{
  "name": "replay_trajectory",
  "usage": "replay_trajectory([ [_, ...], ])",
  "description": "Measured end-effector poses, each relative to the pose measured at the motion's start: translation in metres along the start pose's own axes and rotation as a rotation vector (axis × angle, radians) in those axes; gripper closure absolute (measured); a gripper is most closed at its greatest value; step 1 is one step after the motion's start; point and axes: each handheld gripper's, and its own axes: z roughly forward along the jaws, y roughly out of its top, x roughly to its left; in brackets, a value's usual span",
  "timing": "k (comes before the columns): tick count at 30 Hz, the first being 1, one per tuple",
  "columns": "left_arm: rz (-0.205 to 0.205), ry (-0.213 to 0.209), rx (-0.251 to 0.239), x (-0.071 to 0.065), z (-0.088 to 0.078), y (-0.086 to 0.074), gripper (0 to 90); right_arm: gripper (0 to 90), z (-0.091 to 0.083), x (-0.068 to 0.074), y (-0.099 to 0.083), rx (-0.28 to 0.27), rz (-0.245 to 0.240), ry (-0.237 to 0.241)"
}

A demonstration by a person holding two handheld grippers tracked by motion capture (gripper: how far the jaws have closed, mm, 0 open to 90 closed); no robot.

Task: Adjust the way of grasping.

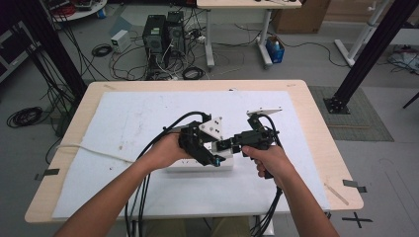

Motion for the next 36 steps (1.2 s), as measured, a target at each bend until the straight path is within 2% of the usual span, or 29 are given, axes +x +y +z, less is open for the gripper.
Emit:
replay_trajectory([
  [4,0.005,0.005,0.004,0.000,-0.001,0.000,42.6,41.4,0.002,-0.002,0.000,-0.014,0.013,0.015],
  [8,0.009,0.012,-0.003,-0.001,0.000,0.000,42.6,46.3,0.004,-0.004,-0.001,-0.024,0.019,0.027],
  [11,0.010,0.019,-0.001,-0.002,0.002,0.000,42.6,55.9,0.005,-0.004,-0.002,-0.029,0.021,0.046],
  [13,0.008,0.019,-0.002,-0.001,0.002,-0.001,42.6,58.7,0.005,-0.004,-0.002,-0.034,0.027,0.045],
  [16,0.022,0.047,0.003,-0.003,0.004,-0.001,42.3,60.5,0.005,-0.004,-0.003,-0.050,0.033,0.038],
  [17,0.007,0.047,0.014,-0.002,0.004,0.000,41.1,61.5,0.004,-0.004,-0.003,-0.058,0.040,0.039],
  [19,-0.022,0.038,0.051,-0.001,0.004,-0.002,28.4,62.1,0.001,-0.006,-0.003,-0.070,0.023,-0.001],
  [21,-0.039,0.038,0.083,0.001,0.002,-0.008,27.3,62.1,-0.005,-0.009,-0.003,-0.084,0.017,-0.038],
  [23,-0.082,0.039,0.106,0.006,-0.002,-0.015,23.6,62.1,-0.012,-0.011,-0.004,-0.093,-0.002,-0.080],
  [26,-0.140,0.048,0.131,0.012,-0.010,-0.027,23.1,62.1,-0.023,-0.011,-0.004,-0.104,-0.036,-0.155],
  [29,-0.171,0.050,0.171,0.017,-0.020,-0.039,22.9,62.1,-0.034,-0.010,-0.003,-0.113,-0.076,-0.214],
  [30,-0.190,0.055,0.181,0.018,-0.022,-0.043,21.5,62.1,-0.038,-0.009,-0.003,-0.111,-0.084,-0.230],
  [31,-0.192,0.058,0.199,0.020,-0.025,-0.046,19.6,62.1,-0.041,-0.008,-0.003,-0.111,-0.090,-0.245],
  [36,-0.236,0.073,0.240,0.027,-0.041,-0.063,19.5,62.1,-0.055,-0.004,-0.001,-0.091,-0.127,-0.304],
])
